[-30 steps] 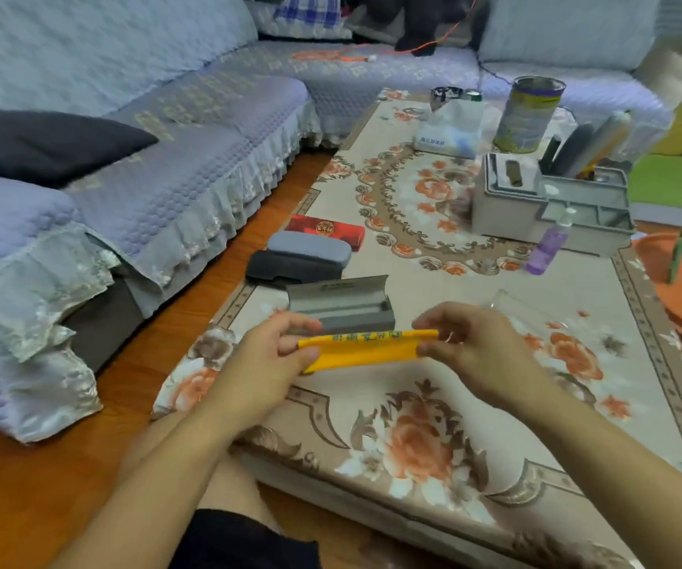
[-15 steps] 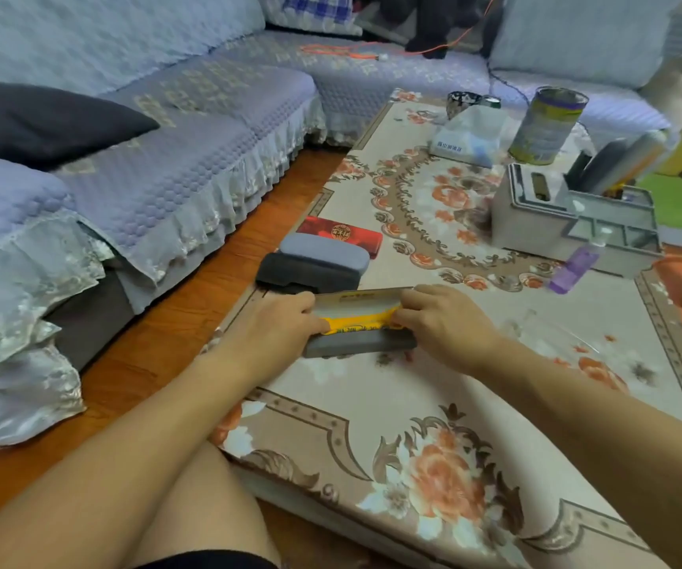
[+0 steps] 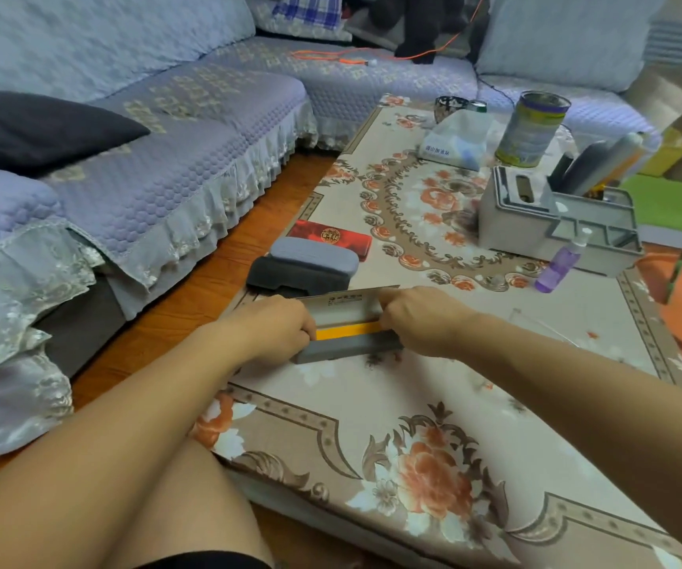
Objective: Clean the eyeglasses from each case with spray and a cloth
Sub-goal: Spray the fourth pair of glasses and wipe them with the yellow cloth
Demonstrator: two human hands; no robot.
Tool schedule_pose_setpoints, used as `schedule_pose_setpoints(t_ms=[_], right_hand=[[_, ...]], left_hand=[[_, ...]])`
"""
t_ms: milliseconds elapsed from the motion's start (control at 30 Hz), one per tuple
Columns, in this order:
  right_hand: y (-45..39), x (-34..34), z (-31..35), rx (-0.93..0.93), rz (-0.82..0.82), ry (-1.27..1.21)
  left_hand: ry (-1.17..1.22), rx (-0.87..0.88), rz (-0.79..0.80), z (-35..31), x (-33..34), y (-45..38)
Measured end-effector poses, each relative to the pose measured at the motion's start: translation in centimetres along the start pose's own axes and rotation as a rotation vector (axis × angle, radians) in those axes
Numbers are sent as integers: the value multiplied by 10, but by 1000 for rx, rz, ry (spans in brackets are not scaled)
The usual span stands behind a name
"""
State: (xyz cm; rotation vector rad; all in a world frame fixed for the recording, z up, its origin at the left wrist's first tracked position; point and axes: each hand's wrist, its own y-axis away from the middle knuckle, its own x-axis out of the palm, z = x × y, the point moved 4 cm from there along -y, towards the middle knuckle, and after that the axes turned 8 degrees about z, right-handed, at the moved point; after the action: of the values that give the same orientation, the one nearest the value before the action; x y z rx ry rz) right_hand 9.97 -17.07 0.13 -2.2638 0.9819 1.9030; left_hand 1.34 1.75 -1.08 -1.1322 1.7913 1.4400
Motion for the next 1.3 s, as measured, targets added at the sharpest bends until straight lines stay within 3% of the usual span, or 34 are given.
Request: schedule_pose_setpoints(t_ms=[133, 233, 300, 367, 433, 467, 600, 767, 833, 967, 1067, 1200, 1300], right_hand=[[-4, 4, -3, 76, 122, -137], [1, 8, 0, 165, 111, -285], [18, 6, 6, 227, -74, -349], [53, 11, 17, 333, -396, -495], [101, 26, 34, 430, -675, -685], [124, 38, 42, 472, -734, -775], [197, 93, 52, 687, -774, -1025], [255, 137, 34, 977, -888, -1252], [265, 148, 28, 1033, -847, -1384], [250, 155, 25, 1005, -653, -1723], [227, 147, 25, 952, -607, -1913], [201, 141, 16, 932, -656, -2168], [188, 146, 6, 1023, -702, -2275]], left_hand=[[75, -40, 104, -2, -1, 2], [127, -110, 62, -1, 4, 4], [82, -169, -112, -11, 10, 11], [74, -177, -392, -37, 16, 27], [210, -48, -603, -72, 28, 45], [278, 36, -638, -90, 35, 49], [373, 241, -567, -159, 66, 23], [72, 421, -622, -244, 67, -14], [74, 316, -596, -258, 59, -27], [446, -42, -353, -251, 36, -64], [696, -156, -212, -240, 24, -95], [759, -196, -114, -236, 26, -105], [799, -209, -89, -240, 26, -100]])
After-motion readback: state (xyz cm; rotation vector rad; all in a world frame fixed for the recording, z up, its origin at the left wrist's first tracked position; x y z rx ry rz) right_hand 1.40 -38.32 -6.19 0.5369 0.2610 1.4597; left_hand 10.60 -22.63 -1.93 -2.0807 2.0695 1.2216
